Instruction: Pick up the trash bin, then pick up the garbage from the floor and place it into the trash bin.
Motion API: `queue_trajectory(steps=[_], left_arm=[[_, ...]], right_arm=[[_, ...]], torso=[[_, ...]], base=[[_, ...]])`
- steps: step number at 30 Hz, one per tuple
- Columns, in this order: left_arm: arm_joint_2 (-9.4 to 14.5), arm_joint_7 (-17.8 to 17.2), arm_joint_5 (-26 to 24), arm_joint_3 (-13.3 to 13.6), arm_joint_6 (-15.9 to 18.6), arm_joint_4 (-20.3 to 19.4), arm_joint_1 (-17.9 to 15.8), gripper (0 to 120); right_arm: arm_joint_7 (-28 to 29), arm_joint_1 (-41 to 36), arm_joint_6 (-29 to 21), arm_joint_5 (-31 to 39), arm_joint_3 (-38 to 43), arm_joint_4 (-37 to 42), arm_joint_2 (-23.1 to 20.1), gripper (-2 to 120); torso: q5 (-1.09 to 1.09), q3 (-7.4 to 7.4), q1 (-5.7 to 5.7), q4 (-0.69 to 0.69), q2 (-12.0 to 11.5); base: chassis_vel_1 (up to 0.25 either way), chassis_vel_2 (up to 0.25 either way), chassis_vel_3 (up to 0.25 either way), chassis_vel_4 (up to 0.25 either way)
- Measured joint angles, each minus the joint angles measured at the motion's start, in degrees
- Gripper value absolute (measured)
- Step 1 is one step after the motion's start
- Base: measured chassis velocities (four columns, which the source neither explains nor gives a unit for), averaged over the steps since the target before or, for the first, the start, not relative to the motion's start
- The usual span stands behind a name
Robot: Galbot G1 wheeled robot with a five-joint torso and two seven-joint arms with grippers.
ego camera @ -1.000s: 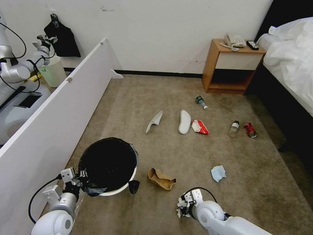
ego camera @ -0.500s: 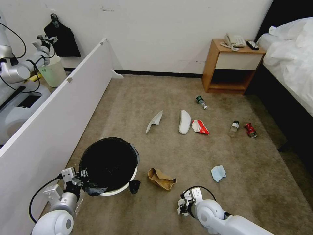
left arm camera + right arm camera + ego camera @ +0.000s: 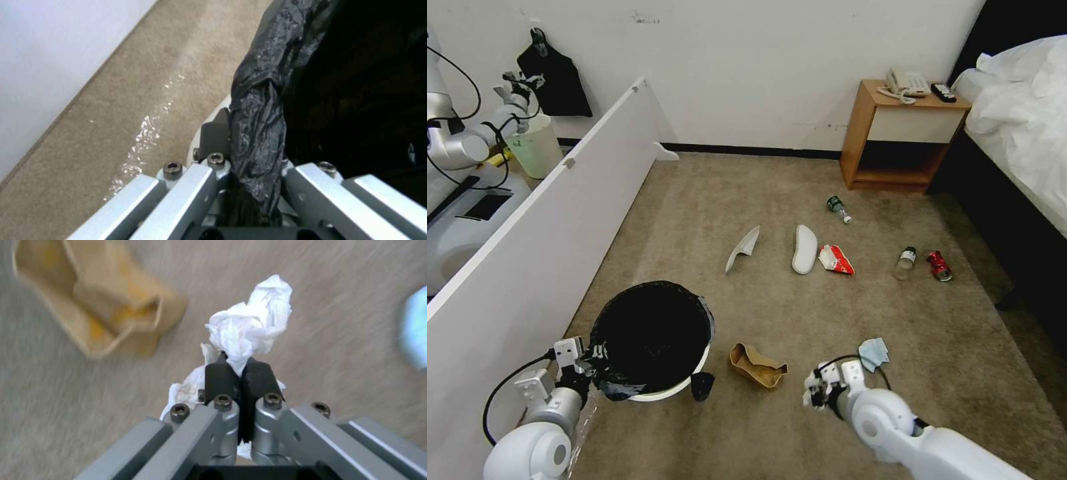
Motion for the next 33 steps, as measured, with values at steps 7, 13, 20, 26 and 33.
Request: queue_trajectory(steps=[7,13,20,26,33], left_arm=[[5.1,-0.6,-4.0,0.7,4.1,-0.1,-0.3,2],[7.8,-2.5,-7.5,1.7,6.4,0.2,-1.2,2],[9.5,-3.0,-9.9,3.1,8.4,-0.3,-2.2,2],[10.3,-2.9,-11.0,3.5,9.1,-1.7,-2.1,2],[11.1,-2.6,-12.5,3.1,9.8,-4.9,-1.8,2]], right_arm=[[-1.0,-4.1,1.0,-2.4,8.8,6.7,-4.3,0],[-2.7,-7.2,2.3,-3.0,16.7,14.0,-8.7,0],[-11.8,-7.8,7.4,-5.7,24.2,19.1,-14.9,0],[-15.3,-0.3,10.0,-5.8,21.7,21.2,-15.3,0],[-16.4,12.0,11.9,-3.2,14.1,22.1,-11.7,0]], torso=[[0.00,0.00,0.00,-0.01,0.0],[0.01,0.00,0.00,0.00,0.0],[-0.01,0.00,0.00,-0.02,0.0],[0.01,0.00,0.00,0.00,0.0],[0.00,0.00,0.00,-0.01,0.0]], base=[[0.000,0.000,0.000,0.000],[0.000,0.000,0.000,0.000],[0.000,0.000,0.000,0.000],[0.000,0.000,0.000,0.000],[0.000,0.000,0.000,0.000]])
